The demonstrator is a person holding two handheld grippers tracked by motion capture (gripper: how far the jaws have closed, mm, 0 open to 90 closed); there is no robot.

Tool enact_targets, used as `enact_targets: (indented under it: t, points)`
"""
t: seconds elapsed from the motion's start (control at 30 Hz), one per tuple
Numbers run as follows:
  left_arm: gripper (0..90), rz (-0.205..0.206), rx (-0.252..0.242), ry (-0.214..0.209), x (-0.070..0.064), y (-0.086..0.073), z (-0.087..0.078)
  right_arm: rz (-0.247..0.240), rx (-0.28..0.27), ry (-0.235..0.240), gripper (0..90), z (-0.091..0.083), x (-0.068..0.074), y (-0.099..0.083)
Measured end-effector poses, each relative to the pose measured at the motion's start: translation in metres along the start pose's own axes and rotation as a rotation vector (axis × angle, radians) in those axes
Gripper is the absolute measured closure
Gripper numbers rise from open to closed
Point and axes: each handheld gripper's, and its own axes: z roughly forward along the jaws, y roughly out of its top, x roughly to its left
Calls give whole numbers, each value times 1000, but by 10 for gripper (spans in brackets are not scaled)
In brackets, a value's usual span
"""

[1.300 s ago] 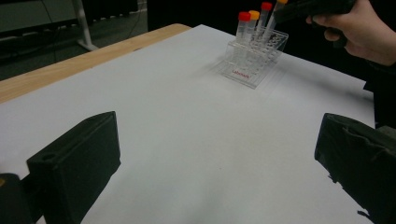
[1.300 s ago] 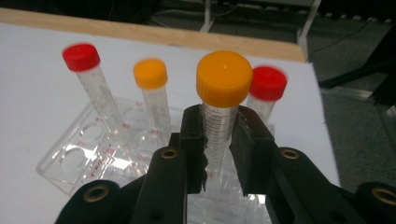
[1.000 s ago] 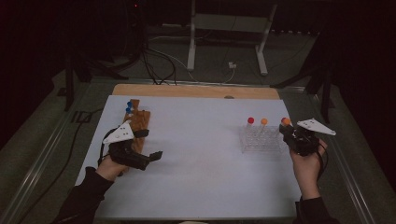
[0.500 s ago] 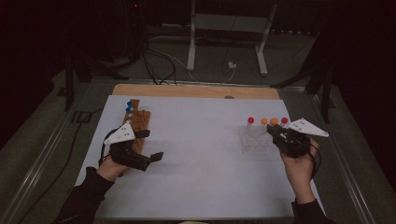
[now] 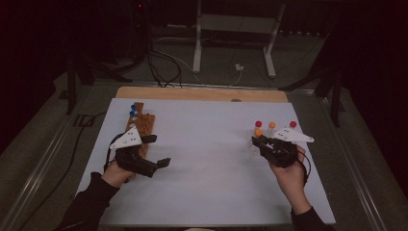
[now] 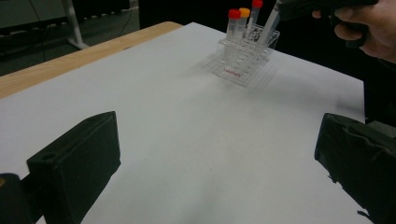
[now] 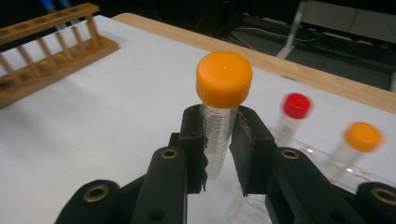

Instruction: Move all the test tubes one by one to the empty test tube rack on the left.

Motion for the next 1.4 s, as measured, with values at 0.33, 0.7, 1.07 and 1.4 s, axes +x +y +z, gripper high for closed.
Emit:
enact_targets:
  t: [0.33,0.7,1.07,1.4]
  points:
    - [12,28,17,-18,-11,4,9,-49,37,97,748,19,31,-1]
    - [12,37,28,-71,-24,13,23,-110,73,206,748,32,68,-5]
    - [13,56,23,-110,-47,31,41,-139,85,260,748,36,86,-5]
    - [58,68,22,-144,-59,41,65,-161,92,295,748,39,98,-5]
